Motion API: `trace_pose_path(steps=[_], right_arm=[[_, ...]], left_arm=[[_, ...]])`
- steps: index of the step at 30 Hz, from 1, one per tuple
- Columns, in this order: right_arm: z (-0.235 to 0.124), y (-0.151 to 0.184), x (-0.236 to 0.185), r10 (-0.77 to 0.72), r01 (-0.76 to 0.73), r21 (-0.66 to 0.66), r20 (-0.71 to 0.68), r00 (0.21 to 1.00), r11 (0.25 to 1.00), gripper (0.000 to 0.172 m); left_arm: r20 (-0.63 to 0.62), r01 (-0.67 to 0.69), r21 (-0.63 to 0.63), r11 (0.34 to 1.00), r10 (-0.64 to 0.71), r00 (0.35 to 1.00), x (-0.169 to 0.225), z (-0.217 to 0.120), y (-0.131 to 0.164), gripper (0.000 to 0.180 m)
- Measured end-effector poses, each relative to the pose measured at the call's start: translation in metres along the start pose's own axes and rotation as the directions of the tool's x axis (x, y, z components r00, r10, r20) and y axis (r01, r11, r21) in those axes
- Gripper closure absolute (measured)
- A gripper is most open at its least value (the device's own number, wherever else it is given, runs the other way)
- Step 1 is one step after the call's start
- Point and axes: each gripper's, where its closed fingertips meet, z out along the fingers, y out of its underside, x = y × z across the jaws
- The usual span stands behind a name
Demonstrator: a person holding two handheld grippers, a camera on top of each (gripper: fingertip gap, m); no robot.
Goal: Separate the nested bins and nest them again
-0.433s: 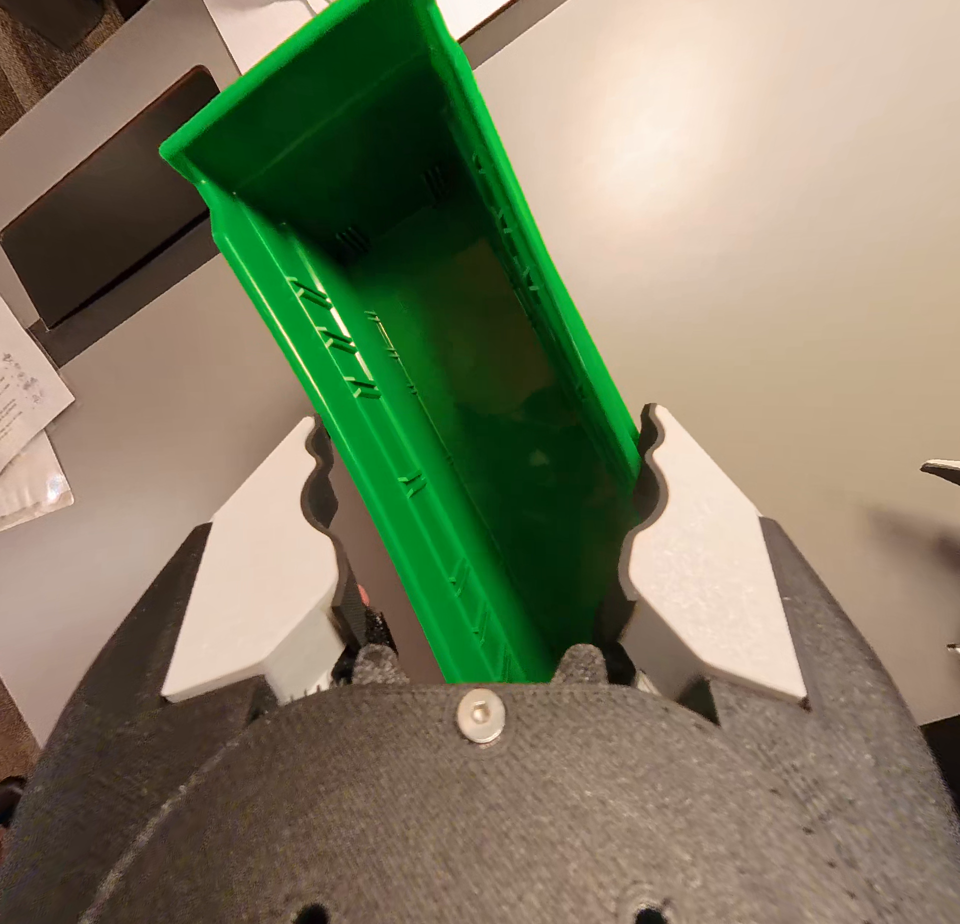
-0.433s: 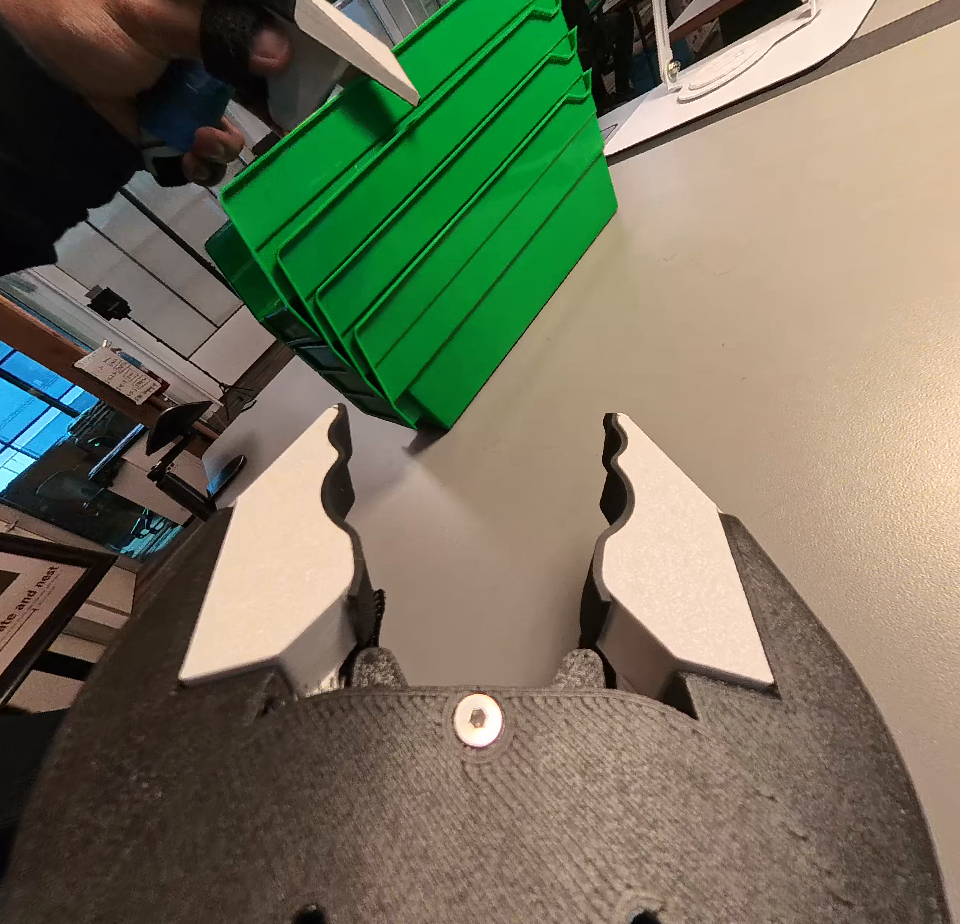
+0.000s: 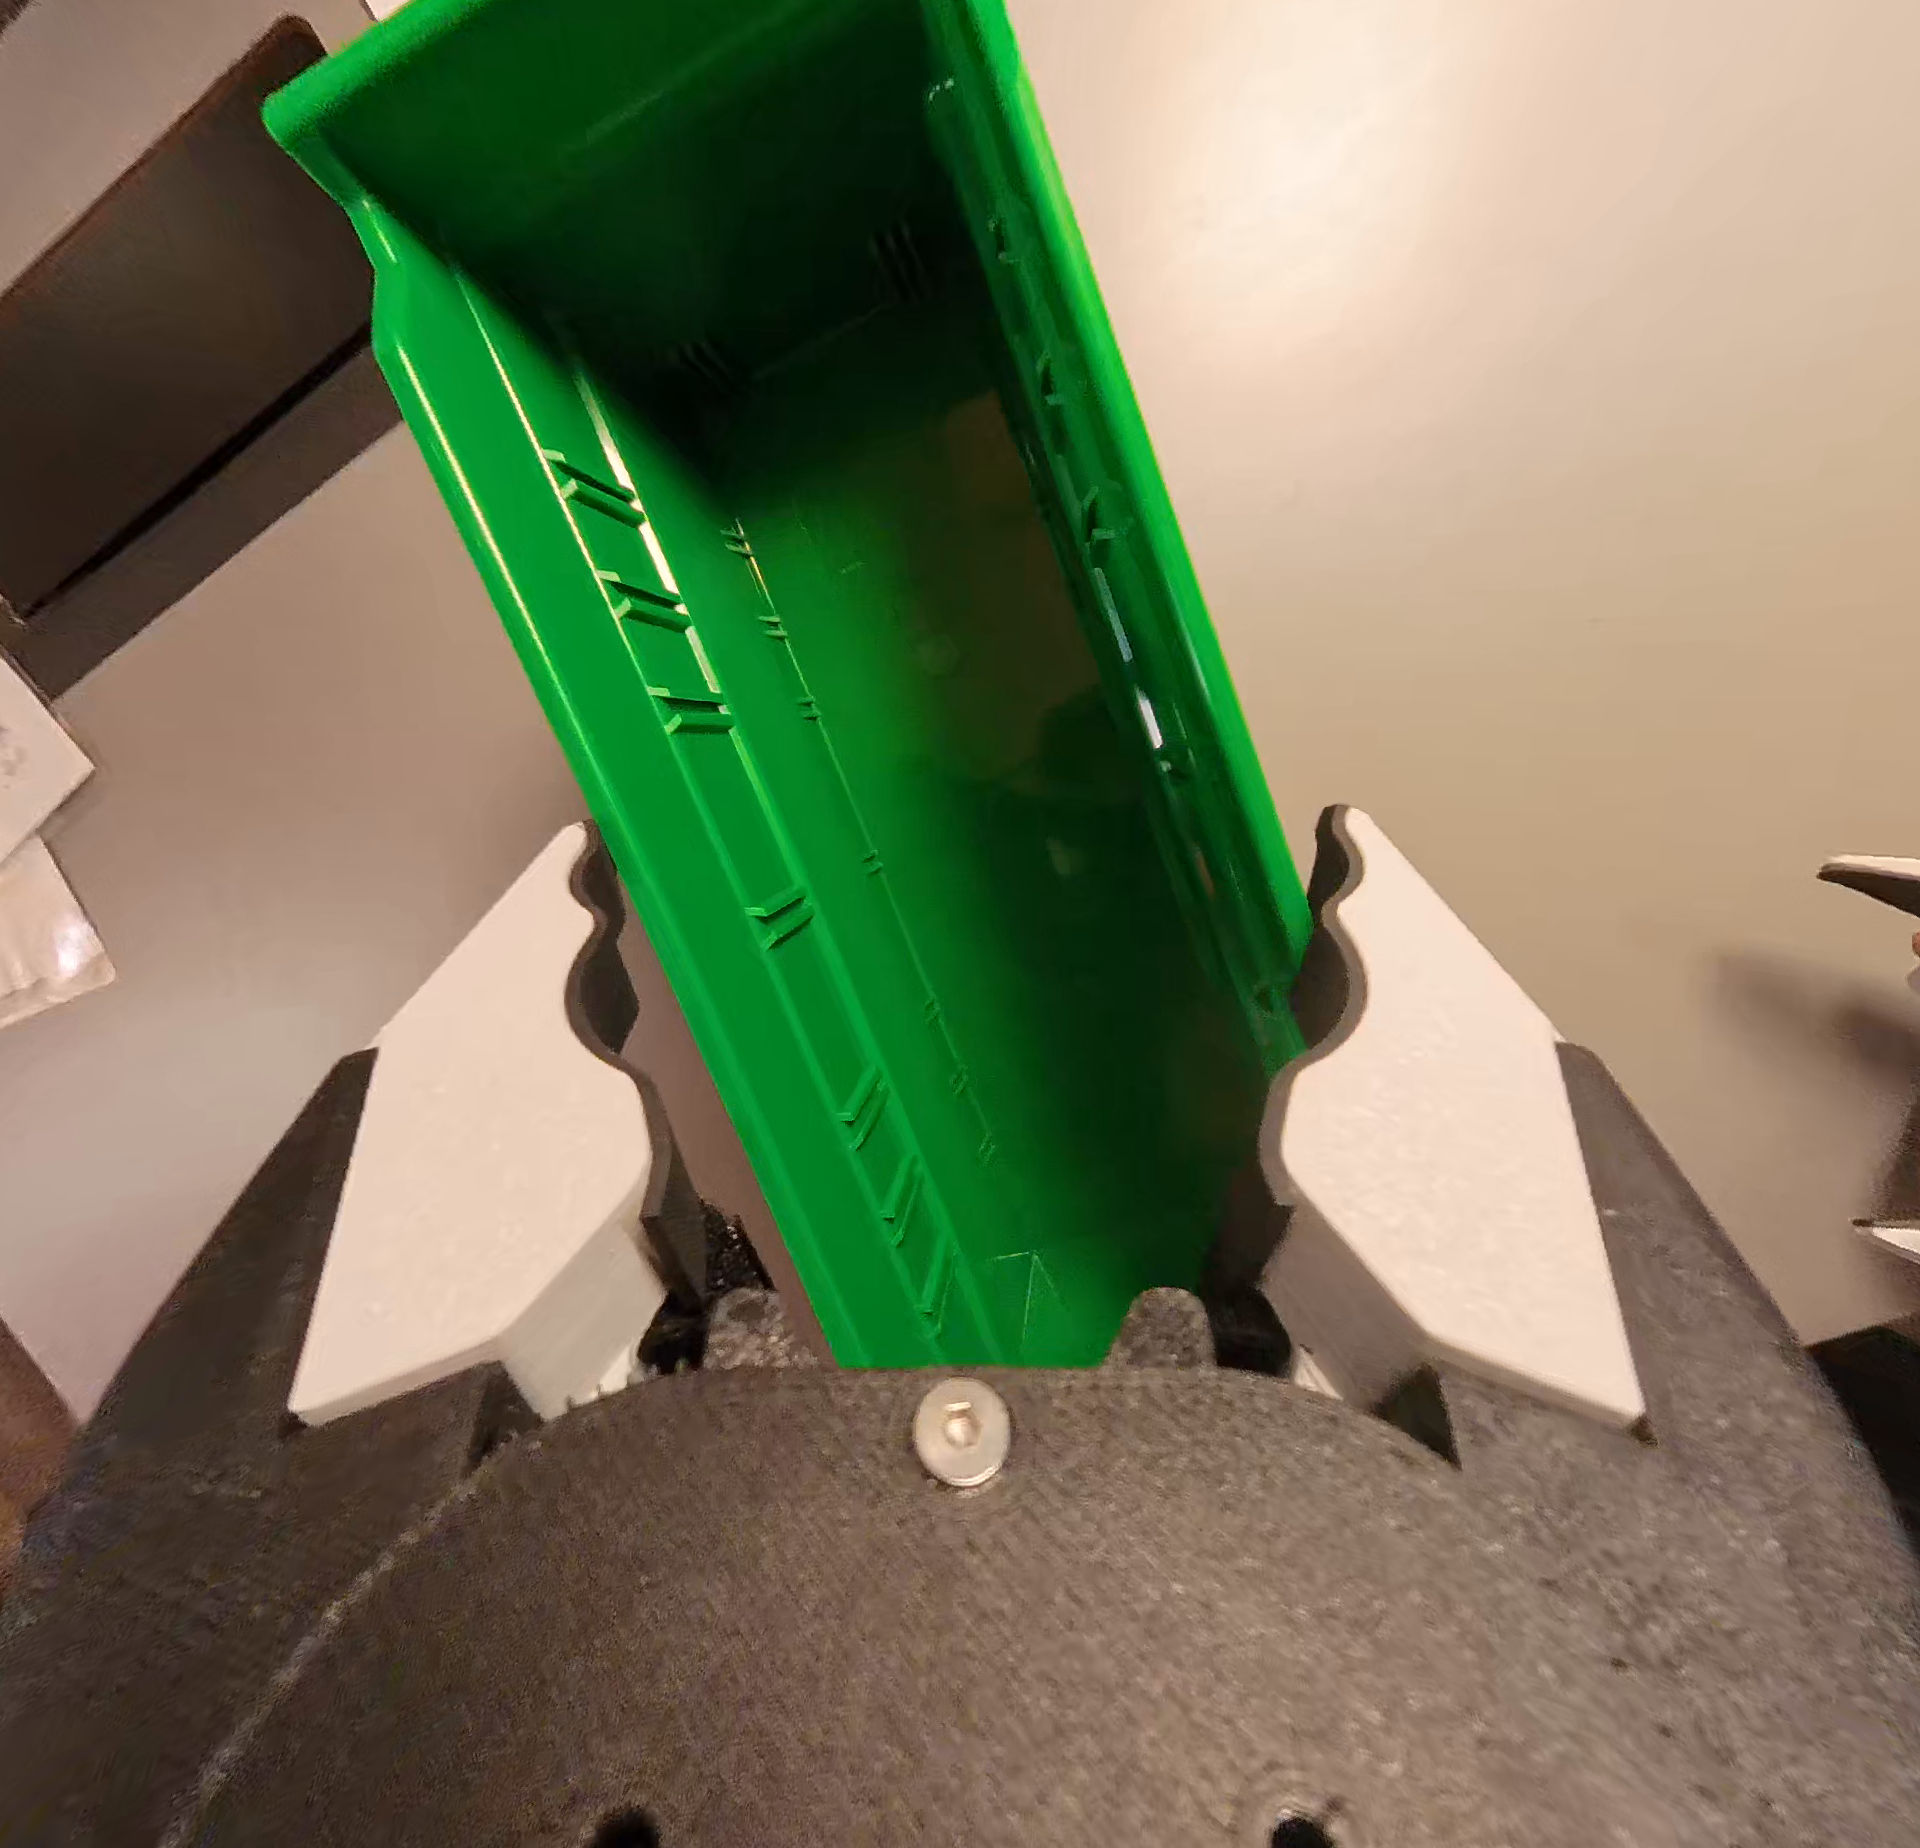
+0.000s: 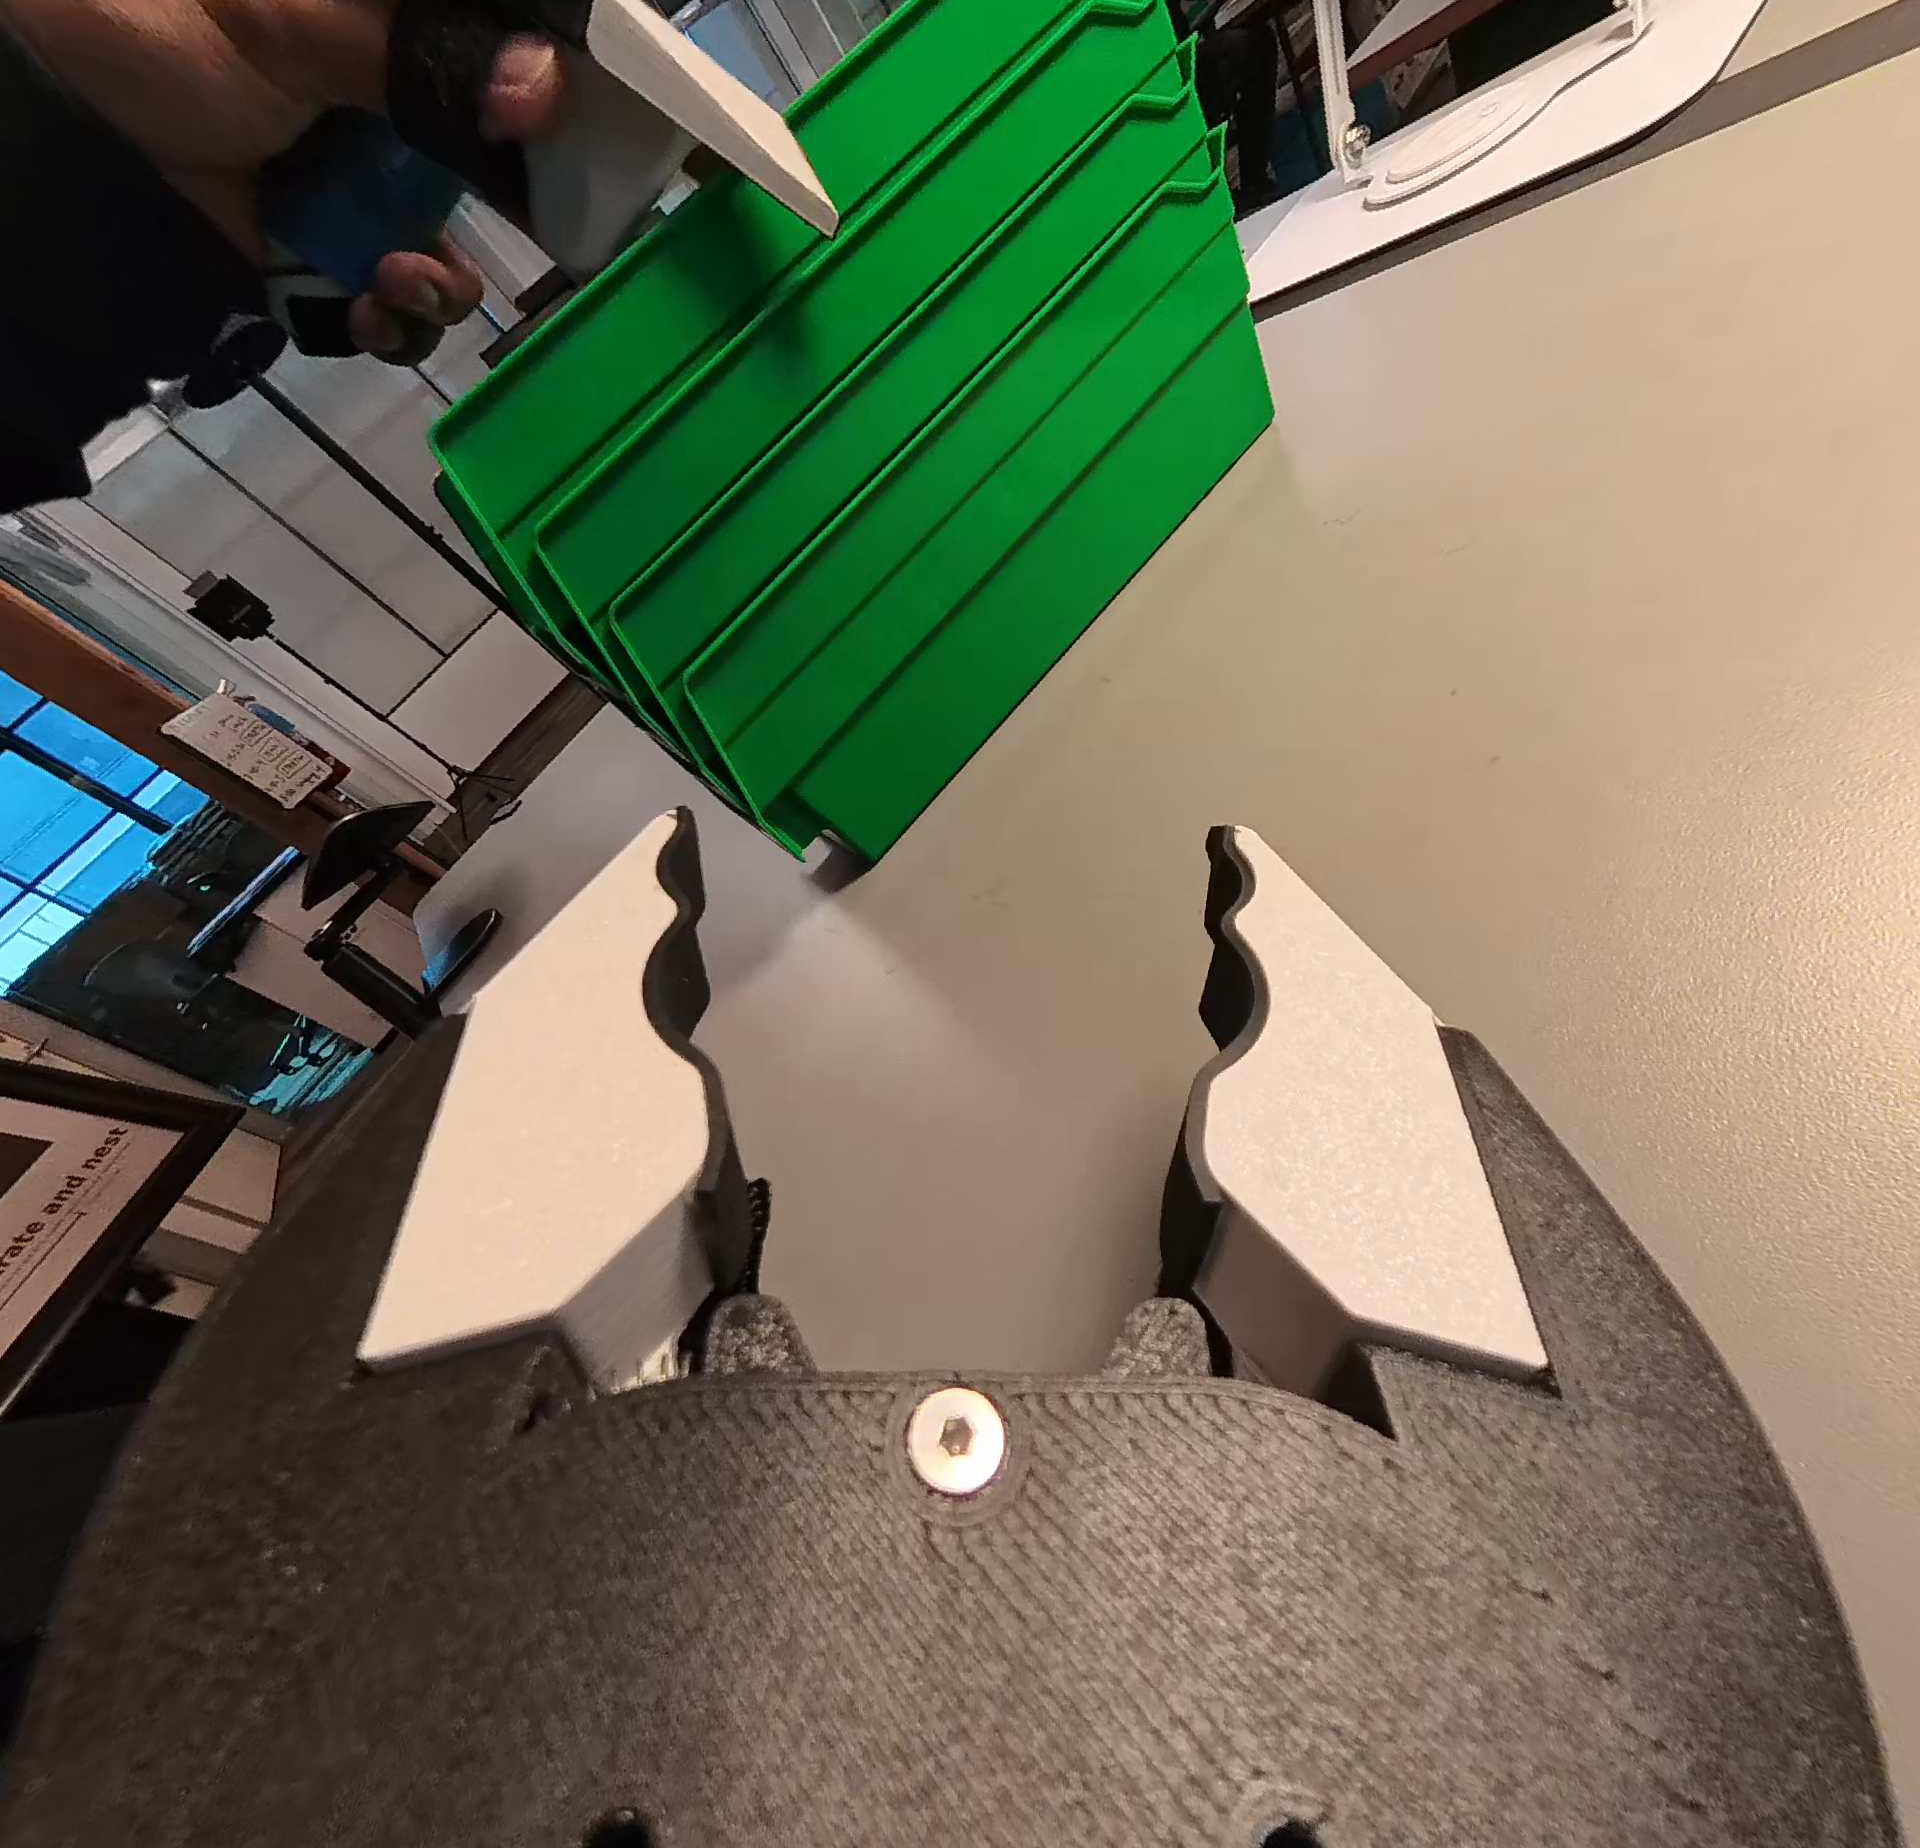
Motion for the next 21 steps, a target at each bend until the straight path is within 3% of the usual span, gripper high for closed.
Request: trace_pose_path(steps=[1,5,11,21], right_arm=[[0.0000,0.0000,-0.0002,-0.001,0.001,0.000,0.000,1.000,1.000,0.074],[-0.0003,-0.0001,-0.0006,0.000,0.000,0.001,0.004,1.000,1.000,0.074],[-0.0002,0.0001,-0.0009,0.000,0.000,0.000,0.006,1.000,1.000,0.074],[0.0002,0.0004,-0.0011,0.002,-0.002,-0.003,0.008,1.000,1.000,0.074]], left_arm=[[-0.017,0.017,-0.009,1.000,-0.017,1.000,0.0001,0.0013,0.0010,0.049],[-0.063,0.045,-0.023,0.999,-0.046,0.997,0.0000,0.0029,0.0032,0.050],[-0.054,0.037,0.006,0.999,-0.036,0.998,-0.0006,-0.0001,0.0005,0.065],[-0.031,0.009,0.023,1.000,-0.008,0.999,0.0001,-0.0050,-0.0004,0.074]])
